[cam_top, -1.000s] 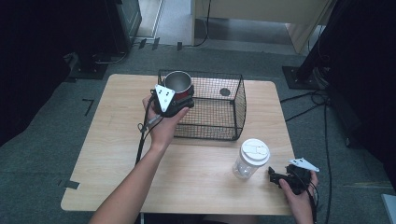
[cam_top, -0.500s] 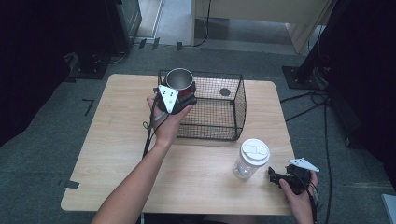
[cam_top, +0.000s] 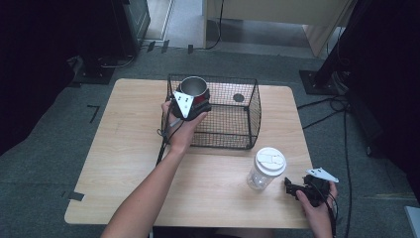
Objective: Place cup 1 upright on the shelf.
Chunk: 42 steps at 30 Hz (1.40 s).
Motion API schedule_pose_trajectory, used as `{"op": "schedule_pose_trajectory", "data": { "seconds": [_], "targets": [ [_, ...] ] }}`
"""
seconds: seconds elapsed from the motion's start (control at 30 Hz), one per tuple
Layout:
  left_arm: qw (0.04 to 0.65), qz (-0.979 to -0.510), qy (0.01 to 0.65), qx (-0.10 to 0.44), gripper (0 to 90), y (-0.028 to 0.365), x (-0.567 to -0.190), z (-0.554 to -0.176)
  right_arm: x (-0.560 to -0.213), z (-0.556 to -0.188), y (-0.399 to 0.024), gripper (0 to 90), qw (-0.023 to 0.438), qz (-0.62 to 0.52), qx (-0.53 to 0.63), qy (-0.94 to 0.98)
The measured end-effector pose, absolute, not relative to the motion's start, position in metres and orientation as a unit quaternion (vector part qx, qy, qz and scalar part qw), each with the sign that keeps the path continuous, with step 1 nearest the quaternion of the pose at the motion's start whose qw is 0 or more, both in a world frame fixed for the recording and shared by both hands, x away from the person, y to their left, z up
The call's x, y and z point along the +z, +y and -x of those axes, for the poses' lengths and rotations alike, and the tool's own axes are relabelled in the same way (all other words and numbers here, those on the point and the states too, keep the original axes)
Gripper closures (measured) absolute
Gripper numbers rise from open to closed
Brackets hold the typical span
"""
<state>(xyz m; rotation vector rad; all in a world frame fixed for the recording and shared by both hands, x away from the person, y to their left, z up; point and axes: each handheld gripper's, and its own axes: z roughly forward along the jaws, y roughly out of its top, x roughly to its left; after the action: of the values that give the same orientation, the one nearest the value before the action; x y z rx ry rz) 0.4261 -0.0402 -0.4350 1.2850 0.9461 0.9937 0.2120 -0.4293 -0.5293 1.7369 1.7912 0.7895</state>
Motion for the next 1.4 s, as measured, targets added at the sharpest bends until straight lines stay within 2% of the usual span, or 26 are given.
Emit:
{"op": "schedule_pose_trajectory", "data": {
  "seconds": [0.53, 1.07, 1.4],
  "targets": [
    [0.549, -0.590, 0.451, 0.384, 7.6, -0.044, -0.455, -0.439, -0.529, -0.212, -0.429, 0.0, 0.259, -0.641, 0.291, 0.661],
    [0.481, -0.640, 0.457, 0.388, 7.5, -0.050, -0.464, -0.446, -0.529, -0.212, -0.429, 0.0, 0.259, -0.640, 0.292, 0.662],
    [0.473, -0.645, 0.464, 0.379, 7.4, -0.051, -0.464, -0.447, -0.529, -0.212, -0.429, 0.0, 0.259, -0.640, 0.292, 0.662]
  ]
}}
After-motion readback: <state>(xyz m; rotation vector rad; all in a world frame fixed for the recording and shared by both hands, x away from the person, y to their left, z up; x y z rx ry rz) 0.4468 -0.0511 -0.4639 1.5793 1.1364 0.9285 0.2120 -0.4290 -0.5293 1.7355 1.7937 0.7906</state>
